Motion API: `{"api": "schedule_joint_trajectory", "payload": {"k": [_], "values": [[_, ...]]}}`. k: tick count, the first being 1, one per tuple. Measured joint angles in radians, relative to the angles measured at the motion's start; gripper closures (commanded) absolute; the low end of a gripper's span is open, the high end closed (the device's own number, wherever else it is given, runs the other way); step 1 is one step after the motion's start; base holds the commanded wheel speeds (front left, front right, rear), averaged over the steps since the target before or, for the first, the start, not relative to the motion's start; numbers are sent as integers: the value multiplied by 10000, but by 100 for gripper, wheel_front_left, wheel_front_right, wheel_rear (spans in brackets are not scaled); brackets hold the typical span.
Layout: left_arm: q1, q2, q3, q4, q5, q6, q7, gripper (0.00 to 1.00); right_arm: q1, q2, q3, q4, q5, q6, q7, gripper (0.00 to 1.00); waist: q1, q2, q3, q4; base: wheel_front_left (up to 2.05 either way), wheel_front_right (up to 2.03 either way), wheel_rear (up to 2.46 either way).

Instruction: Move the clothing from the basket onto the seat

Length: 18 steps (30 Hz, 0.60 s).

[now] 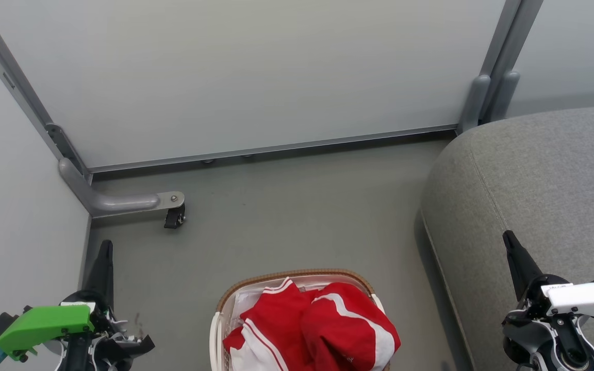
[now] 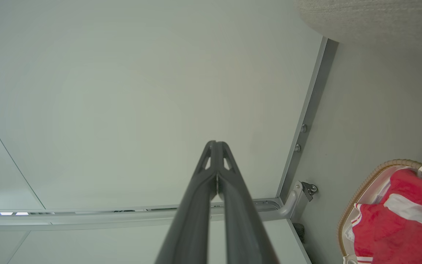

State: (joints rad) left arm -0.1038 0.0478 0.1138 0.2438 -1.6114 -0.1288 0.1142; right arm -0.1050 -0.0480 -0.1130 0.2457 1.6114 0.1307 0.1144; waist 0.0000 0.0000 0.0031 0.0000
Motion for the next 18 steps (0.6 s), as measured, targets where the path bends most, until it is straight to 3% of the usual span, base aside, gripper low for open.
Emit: {"api": "schedule_joint_trajectory", "payload": {"k": [18], "values": [[-1, -2, 0, 6, 0, 0, 0, 100, 0, 0, 0, 0, 0, 0, 0, 100, 0, 0, 0, 0, 0, 0, 0]]}}
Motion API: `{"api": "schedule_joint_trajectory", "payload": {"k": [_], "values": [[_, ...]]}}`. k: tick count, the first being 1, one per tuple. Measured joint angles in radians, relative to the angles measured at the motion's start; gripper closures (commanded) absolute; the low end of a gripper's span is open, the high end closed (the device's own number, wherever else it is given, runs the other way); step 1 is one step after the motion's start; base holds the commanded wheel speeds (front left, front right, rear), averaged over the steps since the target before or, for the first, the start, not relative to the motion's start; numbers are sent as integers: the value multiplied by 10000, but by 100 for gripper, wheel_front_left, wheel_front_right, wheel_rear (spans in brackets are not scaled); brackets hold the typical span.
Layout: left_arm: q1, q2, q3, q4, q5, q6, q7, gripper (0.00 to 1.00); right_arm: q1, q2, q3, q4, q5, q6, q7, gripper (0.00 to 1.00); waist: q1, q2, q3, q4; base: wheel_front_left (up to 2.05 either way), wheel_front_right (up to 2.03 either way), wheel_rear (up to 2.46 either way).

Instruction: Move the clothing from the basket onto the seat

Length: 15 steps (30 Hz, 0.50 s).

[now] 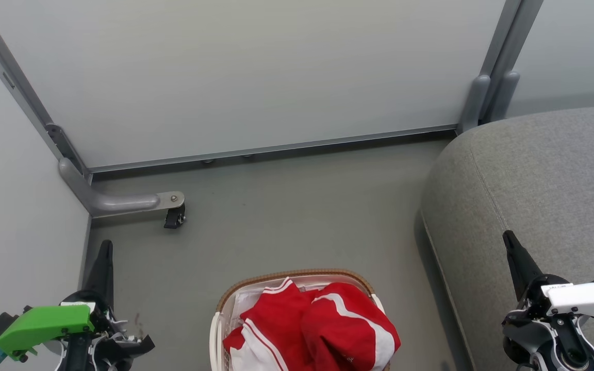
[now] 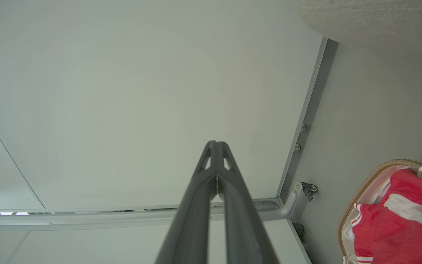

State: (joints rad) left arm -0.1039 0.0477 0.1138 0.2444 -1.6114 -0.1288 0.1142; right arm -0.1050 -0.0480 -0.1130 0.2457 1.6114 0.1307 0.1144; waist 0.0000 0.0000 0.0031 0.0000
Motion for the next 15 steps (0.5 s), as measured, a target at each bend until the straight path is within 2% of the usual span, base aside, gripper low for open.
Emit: {"api": "schedule_joint_trajectory", "payload": {"k": [3, 4, 15], "values": [[0, 2, 0, -6, 0, 0, 0, 100, 0, 0, 0, 0, 0, 0, 0, 100, 0, 0, 0, 0, 0, 0, 0], [15, -10, -6, 38, 0, 0, -8, 0, 18, 15, 2, 38, -2, 0, -2, 0, 0, 0, 0, 0, 0, 0, 0], [482, -98, -449, 479, 38, 12, -309, 0, 467, 196, 153, 456, -105, -4, -282, 0, 0, 0, 6, 1, 0, 0, 0]]}}
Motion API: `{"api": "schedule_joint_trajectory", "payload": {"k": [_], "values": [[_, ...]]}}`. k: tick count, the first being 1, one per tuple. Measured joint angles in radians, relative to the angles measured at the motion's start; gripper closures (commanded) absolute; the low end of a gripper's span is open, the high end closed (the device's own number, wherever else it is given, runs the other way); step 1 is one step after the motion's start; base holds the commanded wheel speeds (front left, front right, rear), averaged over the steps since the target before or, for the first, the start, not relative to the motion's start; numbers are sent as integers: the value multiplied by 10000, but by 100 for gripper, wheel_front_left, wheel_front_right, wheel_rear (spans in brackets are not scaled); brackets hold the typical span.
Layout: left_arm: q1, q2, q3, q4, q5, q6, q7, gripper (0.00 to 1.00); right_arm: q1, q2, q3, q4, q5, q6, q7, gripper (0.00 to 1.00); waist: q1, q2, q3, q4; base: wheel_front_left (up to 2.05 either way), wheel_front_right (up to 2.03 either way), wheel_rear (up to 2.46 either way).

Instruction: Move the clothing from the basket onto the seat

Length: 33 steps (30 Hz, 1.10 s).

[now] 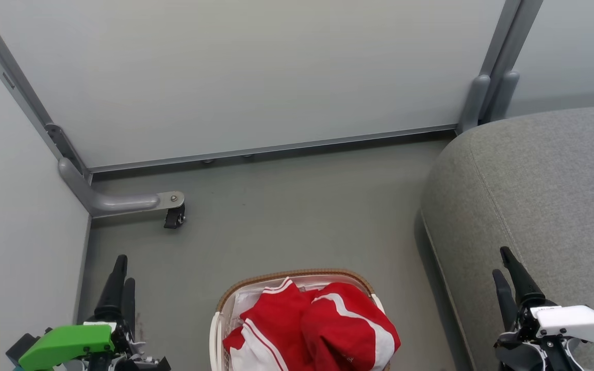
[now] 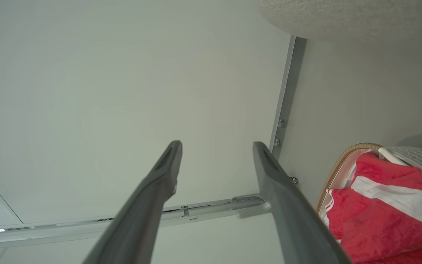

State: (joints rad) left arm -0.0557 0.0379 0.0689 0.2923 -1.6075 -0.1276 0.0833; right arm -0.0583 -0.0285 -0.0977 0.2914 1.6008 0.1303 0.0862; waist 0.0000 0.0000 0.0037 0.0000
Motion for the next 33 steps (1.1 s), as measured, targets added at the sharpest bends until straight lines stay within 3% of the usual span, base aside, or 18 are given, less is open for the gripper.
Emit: {"api": "schedule_joint_trajectory", "payload": {"k": [8, 14, 33], "values": [[1, 0, -395, -165, 566, 0, -372, 0, 12, -8, 13, -113, -654, 0, -395, 0, 0, 0, 3, 7, 0, 0, 0], [-4, 4, -566, -332, 1340, 0, -644, 0, 13, -17, -48, -410, -1927, 0, -644, 0, 0, 0, 4, 20, 0, 0, 0], [-12, 15, -1012, -966, 5898, 46, -1371, 0, 225, -69, 226, -1639, -7200, 0, -1371, 0, 0, 0, 47, 54, 0, 0, 0]]}}
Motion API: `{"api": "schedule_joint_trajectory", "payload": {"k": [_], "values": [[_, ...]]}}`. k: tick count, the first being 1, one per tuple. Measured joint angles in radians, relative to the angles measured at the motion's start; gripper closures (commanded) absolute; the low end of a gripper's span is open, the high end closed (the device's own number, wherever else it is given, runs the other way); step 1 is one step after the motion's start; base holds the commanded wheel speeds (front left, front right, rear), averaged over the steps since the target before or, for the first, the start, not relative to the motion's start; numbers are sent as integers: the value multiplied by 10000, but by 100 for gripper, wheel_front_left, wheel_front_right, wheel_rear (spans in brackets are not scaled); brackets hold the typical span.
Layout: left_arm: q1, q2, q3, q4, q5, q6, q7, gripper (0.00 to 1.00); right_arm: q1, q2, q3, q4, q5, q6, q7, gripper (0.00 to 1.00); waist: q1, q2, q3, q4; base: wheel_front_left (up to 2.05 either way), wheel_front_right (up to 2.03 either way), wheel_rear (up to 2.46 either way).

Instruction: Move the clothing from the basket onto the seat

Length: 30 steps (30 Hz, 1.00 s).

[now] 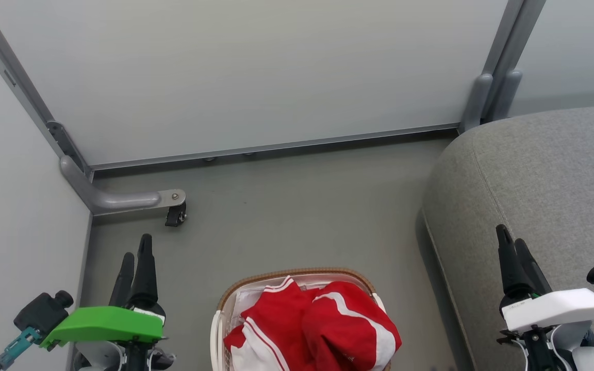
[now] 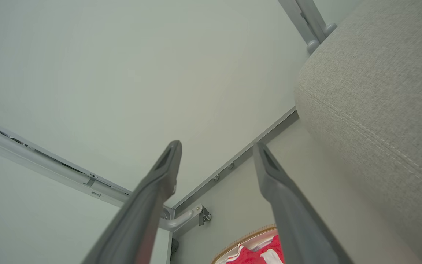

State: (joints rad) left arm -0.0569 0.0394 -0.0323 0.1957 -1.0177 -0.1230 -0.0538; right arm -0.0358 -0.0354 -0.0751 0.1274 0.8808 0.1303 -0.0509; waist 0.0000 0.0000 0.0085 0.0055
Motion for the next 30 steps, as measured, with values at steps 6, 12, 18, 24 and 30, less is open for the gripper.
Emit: {"api": "schedule_joint_trajectory", "payload": {"k": [6, 12, 18, 24, 30], "values": [[2, 2, -48, -67, 1172, 40, -192, 0, 59, -27, 107, -63, -1085, 0, -205, 0, 0, 0, 3, 3, 0, 0, 0], [22, 10, -119, -40, 2188, 44, -370, 0, 111, -27, 263, 15, -2063, 0, -384, 0, 0, 0, 10, 20, 0, 0, 0], [122, 17, -203, 77, 2964, 44, -546, 0, 176, -35, 384, 90, -2949, 0, -569, 0, 0, 0, 14, 41, 0, 0, 0], [160, 25, -278, 249, 3674, 44, -719, 0, 189, -44, 395, 109, -3745, 0, -736, 0, 0, 0, 15, 56, 0, 0, 0], [204, 29, -309, 364, 4284, 38, -892, 0, 193, -52, 397, 82, -4418, 0, -909, 0, 0, 0, 24, 60, 0, 0, 0]]}}
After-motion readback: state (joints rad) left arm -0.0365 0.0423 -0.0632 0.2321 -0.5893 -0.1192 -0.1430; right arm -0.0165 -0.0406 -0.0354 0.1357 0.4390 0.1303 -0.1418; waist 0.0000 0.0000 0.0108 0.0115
